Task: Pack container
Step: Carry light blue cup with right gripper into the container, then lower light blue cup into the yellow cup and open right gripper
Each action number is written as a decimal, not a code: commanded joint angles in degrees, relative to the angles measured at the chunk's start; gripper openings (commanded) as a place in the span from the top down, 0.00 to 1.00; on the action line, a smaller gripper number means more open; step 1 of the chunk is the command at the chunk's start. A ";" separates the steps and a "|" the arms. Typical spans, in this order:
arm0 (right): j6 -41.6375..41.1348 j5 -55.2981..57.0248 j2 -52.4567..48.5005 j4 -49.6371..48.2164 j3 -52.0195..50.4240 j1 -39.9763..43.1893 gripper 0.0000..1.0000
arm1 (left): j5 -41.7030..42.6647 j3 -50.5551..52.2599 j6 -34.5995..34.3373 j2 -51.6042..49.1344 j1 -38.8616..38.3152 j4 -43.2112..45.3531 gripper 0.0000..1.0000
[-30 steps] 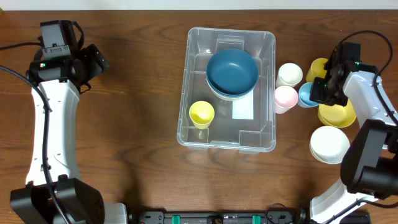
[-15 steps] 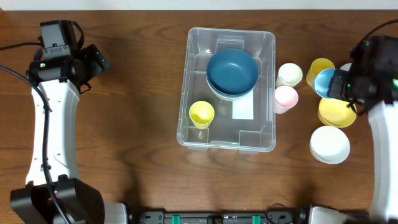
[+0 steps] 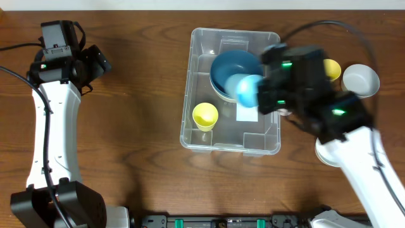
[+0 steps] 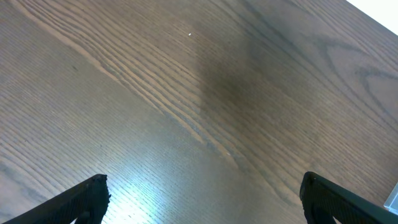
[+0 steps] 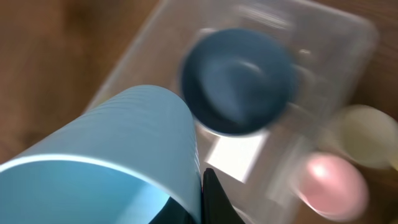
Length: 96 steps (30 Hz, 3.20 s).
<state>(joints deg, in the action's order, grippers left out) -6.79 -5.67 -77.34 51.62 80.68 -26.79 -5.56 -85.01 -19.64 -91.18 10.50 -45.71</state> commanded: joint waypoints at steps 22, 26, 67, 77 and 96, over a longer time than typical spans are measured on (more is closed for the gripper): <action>0.00 1.40 -21.68 -4.94 0.81 -10.78 0.99 | -0.72 -0.48 0.11 0.46 0.20 -0.13 0.02; 0.00 1.38 -22.60 -4.39 0.72 -10.78 0.98 | -0.72 -0.48 0.11 0.46 0.20 -0.13 0.02; -0.87 -2.10 -28.55 -6.05 -0.46 -10.78 0.51 | -0.72 -0.48 0.11 0.46 0.20 -0.13 0.02; -1.38 -2.14 -29.44 -5.99 -0.59 -10.80 0.53 | -0.72 -0.48 0.11 0.46 0.20 -0.13 0.02; -1.55 -2.38 -31.63 -3.10 -0.28 -10.80 0.83 | -0.72 -0.48 0.11 0.46 0.20 -0.13 0.02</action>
<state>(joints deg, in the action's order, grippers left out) -8.14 -7.60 -108.92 47.72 80.49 -37.21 -5.58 -85.01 -19.64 -91.18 10.50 -45.71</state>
